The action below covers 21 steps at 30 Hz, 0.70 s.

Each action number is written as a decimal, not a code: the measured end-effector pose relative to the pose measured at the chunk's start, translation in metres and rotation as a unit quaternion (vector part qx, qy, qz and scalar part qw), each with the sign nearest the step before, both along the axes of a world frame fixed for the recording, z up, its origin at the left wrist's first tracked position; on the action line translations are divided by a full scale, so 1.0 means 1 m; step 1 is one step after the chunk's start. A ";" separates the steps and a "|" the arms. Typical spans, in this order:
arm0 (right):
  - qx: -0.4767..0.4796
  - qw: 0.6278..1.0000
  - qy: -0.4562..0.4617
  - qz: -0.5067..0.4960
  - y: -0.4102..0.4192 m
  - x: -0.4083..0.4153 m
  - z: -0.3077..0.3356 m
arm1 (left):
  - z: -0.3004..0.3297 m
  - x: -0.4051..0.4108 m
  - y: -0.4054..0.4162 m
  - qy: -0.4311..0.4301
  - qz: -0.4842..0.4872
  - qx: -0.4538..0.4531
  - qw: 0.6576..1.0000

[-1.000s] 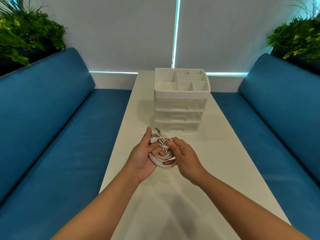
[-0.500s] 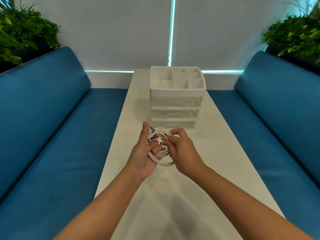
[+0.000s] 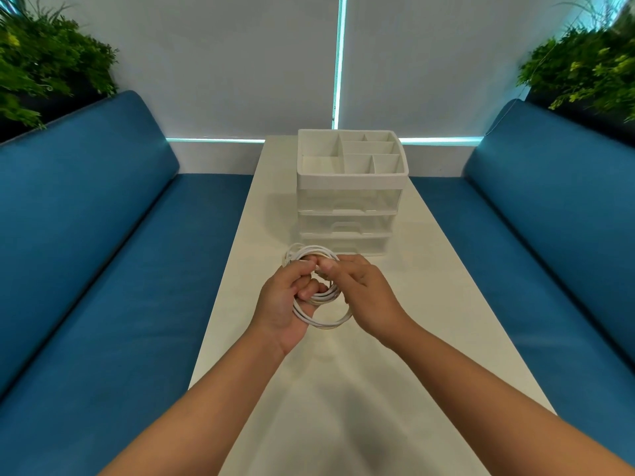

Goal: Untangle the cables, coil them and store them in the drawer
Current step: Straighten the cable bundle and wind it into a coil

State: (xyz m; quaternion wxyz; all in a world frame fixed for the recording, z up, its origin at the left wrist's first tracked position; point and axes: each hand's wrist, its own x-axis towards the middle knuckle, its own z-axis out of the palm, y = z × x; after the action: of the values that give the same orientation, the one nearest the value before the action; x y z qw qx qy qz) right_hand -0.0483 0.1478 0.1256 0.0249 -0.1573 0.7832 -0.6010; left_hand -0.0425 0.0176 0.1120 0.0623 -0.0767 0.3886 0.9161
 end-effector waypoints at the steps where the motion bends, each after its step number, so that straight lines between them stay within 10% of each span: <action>1: -0.021 1.000 0.008 -0.009 -0.001 0.001 0.000 | 0.001 0.000 0.001 0.005 -0.004 -0.008 1.000; 21: 0.220 0.962 0.150 -0.051 -0.007 0.003 -0.005 | -0.003 -0.002 0.003 -0.016 0.000 -0.002 1.000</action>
State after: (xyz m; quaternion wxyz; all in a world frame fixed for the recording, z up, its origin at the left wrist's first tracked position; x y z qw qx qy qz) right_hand -0.0448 0.1405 0.1206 -0.0895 -0.1966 0.8980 -0.3833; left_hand -0.0444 0.0210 0.1088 0.0682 -0.0920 0.3893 0.9140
